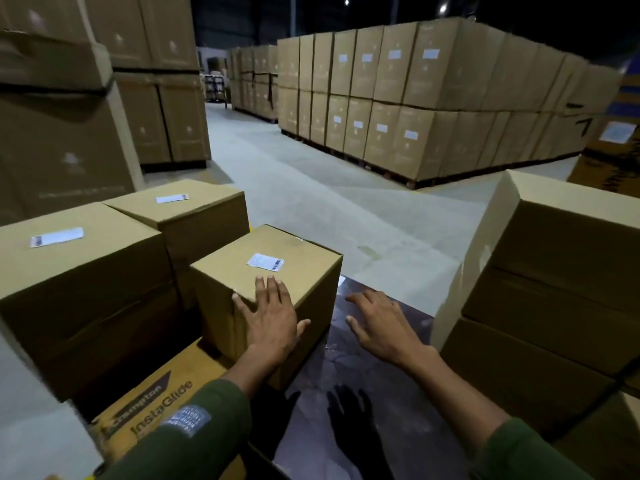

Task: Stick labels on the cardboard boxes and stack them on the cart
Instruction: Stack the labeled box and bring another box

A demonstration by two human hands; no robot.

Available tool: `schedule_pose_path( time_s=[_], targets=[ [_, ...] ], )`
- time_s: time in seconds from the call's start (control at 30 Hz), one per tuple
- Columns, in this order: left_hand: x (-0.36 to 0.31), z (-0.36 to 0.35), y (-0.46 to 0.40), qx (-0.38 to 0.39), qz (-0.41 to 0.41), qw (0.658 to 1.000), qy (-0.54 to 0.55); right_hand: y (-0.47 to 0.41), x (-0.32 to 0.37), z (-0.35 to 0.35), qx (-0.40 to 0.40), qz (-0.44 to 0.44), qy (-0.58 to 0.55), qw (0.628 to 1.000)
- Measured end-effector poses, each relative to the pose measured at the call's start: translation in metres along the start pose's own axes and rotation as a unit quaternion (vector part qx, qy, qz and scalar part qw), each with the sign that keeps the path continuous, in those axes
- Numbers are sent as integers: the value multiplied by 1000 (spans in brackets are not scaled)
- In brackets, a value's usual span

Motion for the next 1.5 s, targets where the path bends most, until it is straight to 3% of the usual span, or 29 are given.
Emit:
schedule_pose_path(
  time_s=[0.23, 0.5, 0.63, 0.87, 1.13, 1.5],
  targets=[
    [3, -19, 4, -6, -35, 999, 35, -61, -8, -21, 10, -14, -52, 998],
    [18, -26, 20, -18, -125, 990, 60, -112, -41, -55, 64, -105, -87, 989],
    [23, -25, 20, -22, -134, 985, 102, -106, -41, -55, 32, -106, -125, 986],
    [28, -16, 26, -111, -84, 960, 244, -47, -48, -50, -12, -173, -97, 980],
    [5, 5, 85, -187, -155, 938, 248, 61, -47, -34, -15, -230, -63, 971],
    [-17, 8, 167, -115, -156, 956, 220, 195, -25, 3, -23, -275, -78, 958]
  ],
)
Point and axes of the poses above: each hand's wrist, its own y-axis away from the middle knuckle, its own z-axis out of the back of the hand, x = y × z, the point moved 10 cm from there along -y, towards the middle knuckle, and after that the axes turned 9 degrees about -y, right-handed, at the moved point
